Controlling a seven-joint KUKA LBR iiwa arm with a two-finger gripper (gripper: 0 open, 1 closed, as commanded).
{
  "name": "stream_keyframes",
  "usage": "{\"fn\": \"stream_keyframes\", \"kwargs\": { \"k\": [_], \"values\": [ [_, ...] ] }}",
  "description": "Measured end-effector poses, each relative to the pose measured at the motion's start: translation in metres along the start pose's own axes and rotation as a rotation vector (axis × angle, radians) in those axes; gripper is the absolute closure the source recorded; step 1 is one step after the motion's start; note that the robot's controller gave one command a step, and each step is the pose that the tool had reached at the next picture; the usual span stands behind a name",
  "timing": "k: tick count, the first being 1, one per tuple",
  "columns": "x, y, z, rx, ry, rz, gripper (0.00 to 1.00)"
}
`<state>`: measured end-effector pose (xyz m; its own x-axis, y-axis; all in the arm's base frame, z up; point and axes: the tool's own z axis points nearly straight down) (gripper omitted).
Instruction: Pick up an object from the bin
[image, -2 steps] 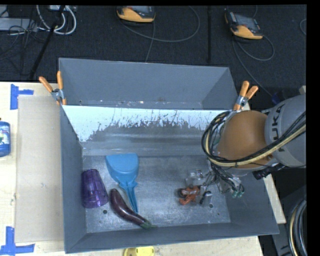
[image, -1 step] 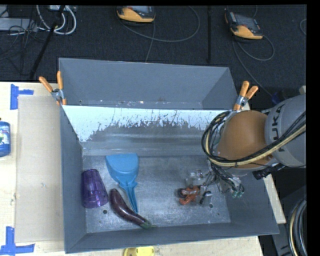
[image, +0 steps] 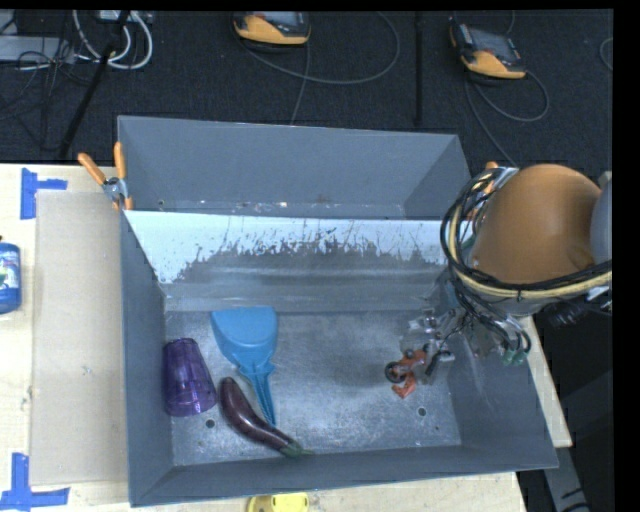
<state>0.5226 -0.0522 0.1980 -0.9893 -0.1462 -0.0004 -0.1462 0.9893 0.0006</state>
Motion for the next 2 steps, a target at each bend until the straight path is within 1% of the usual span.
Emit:
{"fn": "stream_keyframes", "kwargs": {
  "k": [1, 2],
  "values": [
    [0.000, 0.000, 0.000, 0.000, 0.000, 0.002, 1.00],
    [0.012, -0.002, -0.053, -0.002, 0.006, 0.010, 1.00]
  ]
}}
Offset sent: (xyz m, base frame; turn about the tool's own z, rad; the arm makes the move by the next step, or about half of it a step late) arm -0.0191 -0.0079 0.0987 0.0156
